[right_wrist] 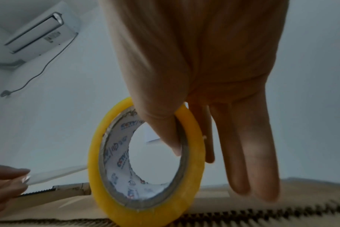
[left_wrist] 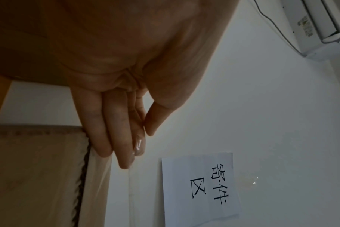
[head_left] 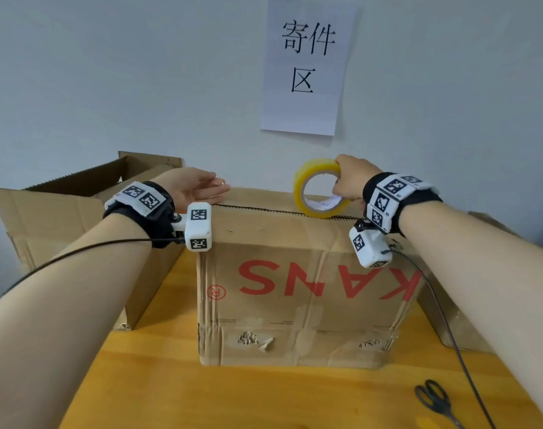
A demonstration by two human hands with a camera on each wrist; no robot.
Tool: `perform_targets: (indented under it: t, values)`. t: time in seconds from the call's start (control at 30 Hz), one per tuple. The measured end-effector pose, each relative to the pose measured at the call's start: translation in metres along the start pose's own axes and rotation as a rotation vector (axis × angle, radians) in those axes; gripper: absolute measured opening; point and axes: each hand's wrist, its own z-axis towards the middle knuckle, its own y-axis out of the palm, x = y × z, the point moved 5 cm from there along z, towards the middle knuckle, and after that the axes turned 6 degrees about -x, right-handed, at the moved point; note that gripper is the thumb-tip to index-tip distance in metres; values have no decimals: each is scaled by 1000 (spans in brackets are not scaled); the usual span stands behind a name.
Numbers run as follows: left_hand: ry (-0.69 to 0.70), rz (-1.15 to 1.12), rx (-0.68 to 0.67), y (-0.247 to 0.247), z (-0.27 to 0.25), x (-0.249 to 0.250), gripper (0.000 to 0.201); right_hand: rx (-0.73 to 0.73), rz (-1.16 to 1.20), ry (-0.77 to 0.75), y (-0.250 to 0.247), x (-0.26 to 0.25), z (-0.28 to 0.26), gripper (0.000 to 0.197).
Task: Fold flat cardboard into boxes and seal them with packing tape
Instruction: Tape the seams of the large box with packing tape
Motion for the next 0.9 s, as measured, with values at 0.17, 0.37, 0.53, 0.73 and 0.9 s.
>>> perform_targets:
  t: [0.17, 0.37, 0.53, 0.73, 0.9]
  values:
    - [-47, 3, 27, -5, -2, -2, 14, -104, 8, -2, 0, -2, -1, 31]
    - [-5, 77, 73, -8, -10, 0, 14, -80, -59, 13, -1, -12, -2, 31]
    - [129, 353, 154, -20, -14, 13, 26, -60, -113, 9, -4, -22, -5, 26]
    - [69, 456, 141, -22, -26, 18, 20, -32, -168, -27, -9, -30, -10, 29]
    - [114, 428, 115, -31, -24, 24, 27, -4, -225, -8, -11, -35, -15, 26]
